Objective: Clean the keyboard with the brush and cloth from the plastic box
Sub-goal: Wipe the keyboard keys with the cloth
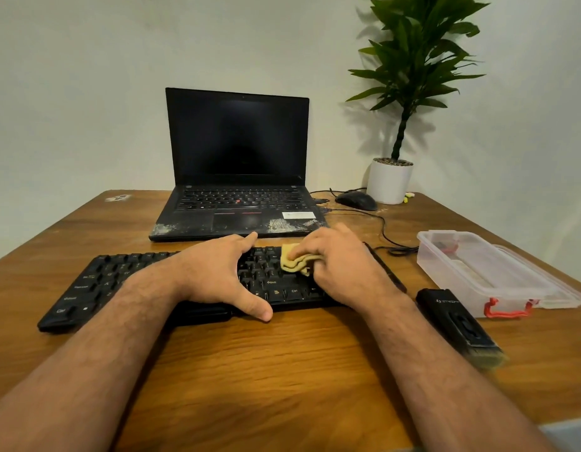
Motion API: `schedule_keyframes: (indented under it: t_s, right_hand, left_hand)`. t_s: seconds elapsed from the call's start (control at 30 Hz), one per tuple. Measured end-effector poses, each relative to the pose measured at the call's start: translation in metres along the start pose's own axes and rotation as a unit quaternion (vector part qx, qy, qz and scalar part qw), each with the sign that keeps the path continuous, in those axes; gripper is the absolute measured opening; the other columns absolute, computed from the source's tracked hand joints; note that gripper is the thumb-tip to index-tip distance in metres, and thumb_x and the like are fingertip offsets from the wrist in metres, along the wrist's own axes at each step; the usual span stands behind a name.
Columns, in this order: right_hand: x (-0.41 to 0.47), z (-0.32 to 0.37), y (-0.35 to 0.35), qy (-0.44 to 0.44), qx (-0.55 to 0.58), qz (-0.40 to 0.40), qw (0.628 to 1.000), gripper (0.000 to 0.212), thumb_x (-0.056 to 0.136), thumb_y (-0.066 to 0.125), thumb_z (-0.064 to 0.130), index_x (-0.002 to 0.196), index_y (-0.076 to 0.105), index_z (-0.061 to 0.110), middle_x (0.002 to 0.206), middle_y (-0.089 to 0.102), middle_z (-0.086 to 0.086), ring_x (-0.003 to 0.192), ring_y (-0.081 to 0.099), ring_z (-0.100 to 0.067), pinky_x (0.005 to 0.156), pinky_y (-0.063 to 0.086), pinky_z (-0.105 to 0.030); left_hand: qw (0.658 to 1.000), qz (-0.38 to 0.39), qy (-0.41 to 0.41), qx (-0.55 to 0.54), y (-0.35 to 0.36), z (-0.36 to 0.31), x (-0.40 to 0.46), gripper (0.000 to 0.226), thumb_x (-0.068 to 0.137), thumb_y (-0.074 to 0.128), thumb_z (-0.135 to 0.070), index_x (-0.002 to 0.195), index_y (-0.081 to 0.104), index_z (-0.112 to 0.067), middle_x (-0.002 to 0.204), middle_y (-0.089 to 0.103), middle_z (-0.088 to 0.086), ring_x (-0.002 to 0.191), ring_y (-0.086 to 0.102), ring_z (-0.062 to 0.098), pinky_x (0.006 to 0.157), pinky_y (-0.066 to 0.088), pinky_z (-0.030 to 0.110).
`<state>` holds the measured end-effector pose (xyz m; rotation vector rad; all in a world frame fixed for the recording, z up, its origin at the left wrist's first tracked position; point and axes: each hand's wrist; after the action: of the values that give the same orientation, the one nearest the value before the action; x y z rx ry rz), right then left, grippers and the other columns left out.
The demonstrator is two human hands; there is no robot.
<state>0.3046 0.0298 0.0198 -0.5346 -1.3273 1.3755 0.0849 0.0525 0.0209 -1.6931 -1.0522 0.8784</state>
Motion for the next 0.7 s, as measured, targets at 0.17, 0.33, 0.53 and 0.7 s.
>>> schedule_keyframes:
  t_s: [0.17,0.33,0.53,0.7]
  right_hand:
    - [0.005,-0.021,-0.002,0.136,-0.018,-0.060,0.989,0.035,0.092,0.062,0.015,0.120,0.070,0.035,0.121,0.066,0.002,0.113,0.047,-0.014,0.100,0.046,-0.031]
    - [-0.008,-0.012,-0.008,0.025,0.045,-0.014,0.999,0.044,0.086,0.056,-0.001,0.105,0.077,0.033,0.118,0.066,0.013,0.106,0.045,-0.005,0.099,0.040,-0.021]
    - [-0.004,-0.028,-0.009,0.134,0.017,-0.071,0.988,0.035,0.090,0.061,0.007,0.105,0.076,0.034,0.125,0.068,0.004,0.099,0.054,-0.006,0.095,0.042,-0.020]
    - [-0.011,-0.015,-0.006,0.018,0.058,0.017,0.998,0.049,0.083,0.055,-0.003,0.106,0.077,0.034,0.122,0.067,0.015,0.119,0.048,-0.004,0.112,0.033,-0.027]
  left_hand:
    - [1.000,0.001,0.004,-0.011,0.001,0.000,0.000,0.148,0.040,0.081,-0.077,0.157,0.004,-0.028,0.154,0.031,-0.011,0.137,0.036,0.012,0.117,0.031,0.036]
    - [1.000,-0.001,0.003,-0.007,0.000,0.002,0.000,0.151,0.036,0.078,-0.081,0.157,0.004,-0.029,0.154,0.030,-0.011,0.136,0.036,0.011,0.117,0.031,0.036]
    - [1.000,-0.002,0.006,-0.014,0.000,-0.002,-0.002,0.146,0.042,0.081,-0.074,0.157,0.005,-0.028,0.150,0.034,-0.012,0.133,0.038,0.011,0.115,0.033,0.033]
    - [1.000,0.001,0.006,-0.012,0.000,0.000,-0.001,0.146,0.042,0.081,-0.076,0.157,0.004,-0.028,0.148,0.036,-0.013,0.131,0.040,0.010,0.114,0.034,0.034]
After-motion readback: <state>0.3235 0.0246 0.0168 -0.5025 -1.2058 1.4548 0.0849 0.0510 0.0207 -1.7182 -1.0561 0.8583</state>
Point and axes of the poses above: each hand's wrist, its own x-axis towards the middle knuckle, its own y-axis out of the palm, z = x × y
